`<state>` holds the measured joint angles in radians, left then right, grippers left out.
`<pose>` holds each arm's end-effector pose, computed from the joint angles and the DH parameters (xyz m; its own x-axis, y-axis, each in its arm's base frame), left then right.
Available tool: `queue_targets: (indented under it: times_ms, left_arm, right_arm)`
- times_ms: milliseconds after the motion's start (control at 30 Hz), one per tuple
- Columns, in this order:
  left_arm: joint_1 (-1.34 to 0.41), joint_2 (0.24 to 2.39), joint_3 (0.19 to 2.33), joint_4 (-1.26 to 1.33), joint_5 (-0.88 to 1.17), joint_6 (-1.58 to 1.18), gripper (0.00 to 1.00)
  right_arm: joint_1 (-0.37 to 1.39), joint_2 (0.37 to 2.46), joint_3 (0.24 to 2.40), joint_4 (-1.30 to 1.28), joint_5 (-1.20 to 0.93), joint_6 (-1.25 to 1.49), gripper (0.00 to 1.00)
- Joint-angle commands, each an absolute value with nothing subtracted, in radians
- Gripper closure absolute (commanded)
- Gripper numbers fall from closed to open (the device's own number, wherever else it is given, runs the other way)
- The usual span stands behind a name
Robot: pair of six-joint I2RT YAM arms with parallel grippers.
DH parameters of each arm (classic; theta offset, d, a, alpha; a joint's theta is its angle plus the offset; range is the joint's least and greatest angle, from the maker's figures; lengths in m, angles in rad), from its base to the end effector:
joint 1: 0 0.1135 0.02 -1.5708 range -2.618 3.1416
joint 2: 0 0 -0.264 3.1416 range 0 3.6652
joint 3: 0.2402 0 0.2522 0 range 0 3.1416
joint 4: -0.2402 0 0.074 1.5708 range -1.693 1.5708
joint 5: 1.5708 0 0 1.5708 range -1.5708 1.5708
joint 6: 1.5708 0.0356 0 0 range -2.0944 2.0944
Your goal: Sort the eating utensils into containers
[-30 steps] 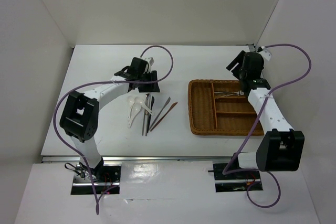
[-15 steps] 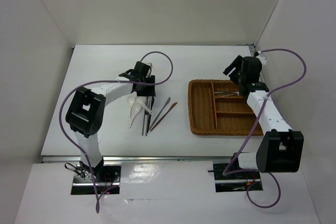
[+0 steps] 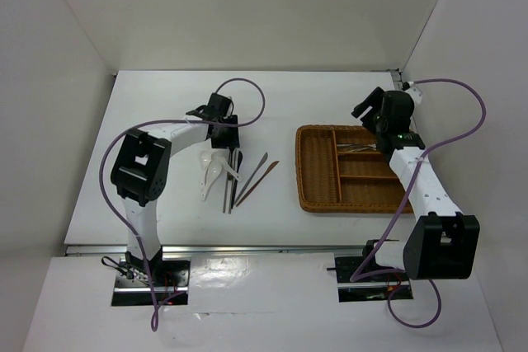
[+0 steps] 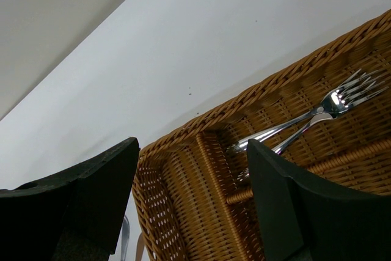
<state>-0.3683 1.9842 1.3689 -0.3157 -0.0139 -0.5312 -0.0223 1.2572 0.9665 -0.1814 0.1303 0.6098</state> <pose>0.3978 -0.1530 0.1749 -0.8237 -0.2250 -0.5204 -0.0754 0.9532 -0.2928 0.2876 -0.0110 0.3022 -0.2938 0.5745 -0.7639 0.3733 0.8047 0.4616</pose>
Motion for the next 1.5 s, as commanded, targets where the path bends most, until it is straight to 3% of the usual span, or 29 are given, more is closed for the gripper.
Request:
queue_targets:
  times_ms: [0, 167, 367, 500, 633, 1000, 1267, 1467]
  left_arm:
    - [-0.373, 2.014, 1.407, -0.292, 0.003, -0.54, 0.43]
    - [-0.373, 2.039, 1.428, -0.291, 0.012, -0.54, 0.47]
    - [-0.373, 2.057, 1.437, -0.301, 0.003, -0.54, 0.75]
    - [-0.373, 2.057, 1.437, -0.291, 0.012, -0.549, 0.83]
    - [-0.373, 2.016, 1.448, -0.291, 0.047, -0.56, 0.84]
    - [-0.364, 1.881, 1.534, -0.275, 0.215, -0.643, 0.84]
    - [-0.364, 1.818, 1.513, -0.229, 0.324, -0.693, 0.84]
    - [-0.364, 1.828, 1.471, -0.19, 0.327, -0.594, 0.69]
  right_arm:
    - [-0.026, 1.232, 0.96, -0.155, 0.13, 0.614, 0.21]
    - [-0.026, 1.232, 0.96, -0.155, 0.13, 0.614, 0.21]
    - [-0.026, 1.232, 0.96, -0.144, 0.051, 0.614, 0.21]
    - [-0.026, 1.241, 0.894, -0.046, -0.17, 0.601, 0.21]
    - [0.034, 1.241, 0.871, 0.028, -0.365, 0.545, 0.21]
    - [0.363, 1.379, 0.983, 0.089, -0.374, 0.433, 0.21]
    - [0.508, 1.491, 1.052, 0.118, -0.304, 0.374, 0.21]
    - [0.508, 1.46, 1.045, 0.12, -0.209, 0.385, 0.21]
